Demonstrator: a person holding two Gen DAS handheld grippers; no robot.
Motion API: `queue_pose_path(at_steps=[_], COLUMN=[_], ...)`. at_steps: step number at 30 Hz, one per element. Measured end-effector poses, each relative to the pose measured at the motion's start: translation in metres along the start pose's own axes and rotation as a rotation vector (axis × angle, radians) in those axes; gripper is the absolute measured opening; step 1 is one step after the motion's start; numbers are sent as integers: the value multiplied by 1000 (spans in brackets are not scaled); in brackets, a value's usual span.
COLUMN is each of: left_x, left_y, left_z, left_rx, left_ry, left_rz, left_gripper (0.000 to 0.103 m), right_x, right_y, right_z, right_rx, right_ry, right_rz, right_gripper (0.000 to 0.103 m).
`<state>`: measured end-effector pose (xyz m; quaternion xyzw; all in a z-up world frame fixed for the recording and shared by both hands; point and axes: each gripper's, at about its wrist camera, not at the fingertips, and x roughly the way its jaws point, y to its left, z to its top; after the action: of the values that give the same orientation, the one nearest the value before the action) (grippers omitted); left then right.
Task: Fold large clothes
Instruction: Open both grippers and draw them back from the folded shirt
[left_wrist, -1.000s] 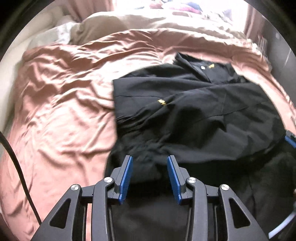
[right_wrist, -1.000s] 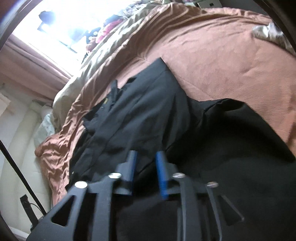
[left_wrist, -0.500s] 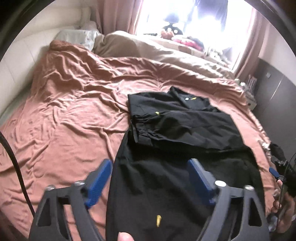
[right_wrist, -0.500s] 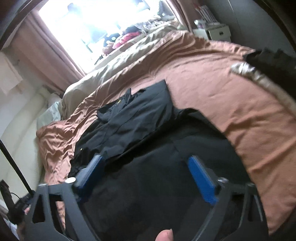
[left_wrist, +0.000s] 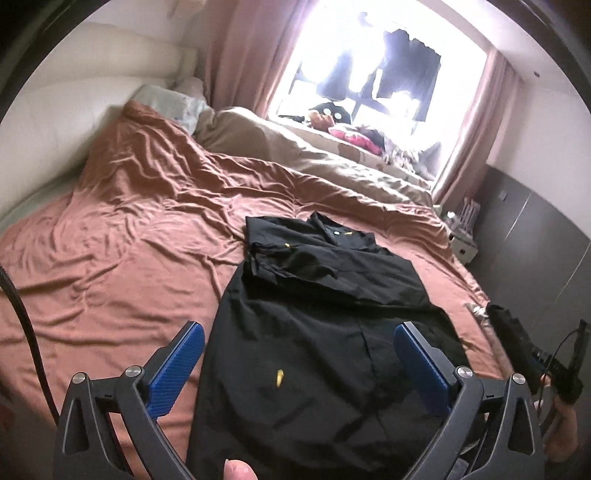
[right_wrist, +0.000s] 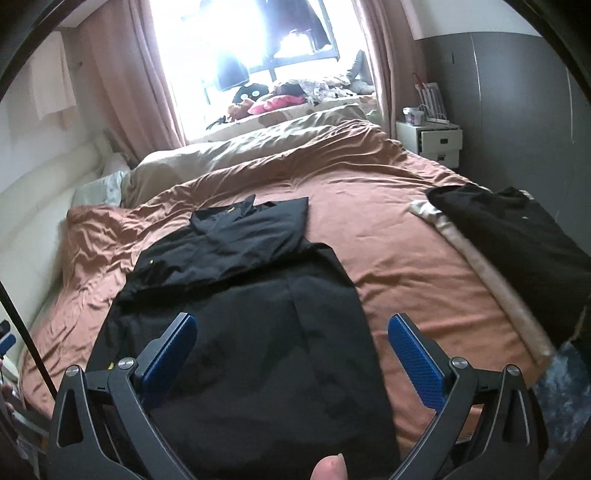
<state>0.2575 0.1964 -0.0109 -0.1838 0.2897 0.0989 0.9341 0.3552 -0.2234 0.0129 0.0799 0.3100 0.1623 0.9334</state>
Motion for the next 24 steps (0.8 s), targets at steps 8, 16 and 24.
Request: queue_pose_path(at_steps=[8, 16, 24], left_x=[-62, -94, -110], left_y=[-3, -1, 12], left_z=[-38, -82, -120], left_rx=[-2, 14, -1], left_ry=[-17, -14, 19], left_rz=[-2, 30, 72], left_gripper=[103, 103, 103], right_x=[-51, -85, -108], right_y=[-12, -27, -44], right_z=[-24, -51, -84], right_rx=[-20, -14, -17], right_ry=[4, -1, 1], right_rz=[-41, -11, 36], right_gripper=[103, 103, 103])
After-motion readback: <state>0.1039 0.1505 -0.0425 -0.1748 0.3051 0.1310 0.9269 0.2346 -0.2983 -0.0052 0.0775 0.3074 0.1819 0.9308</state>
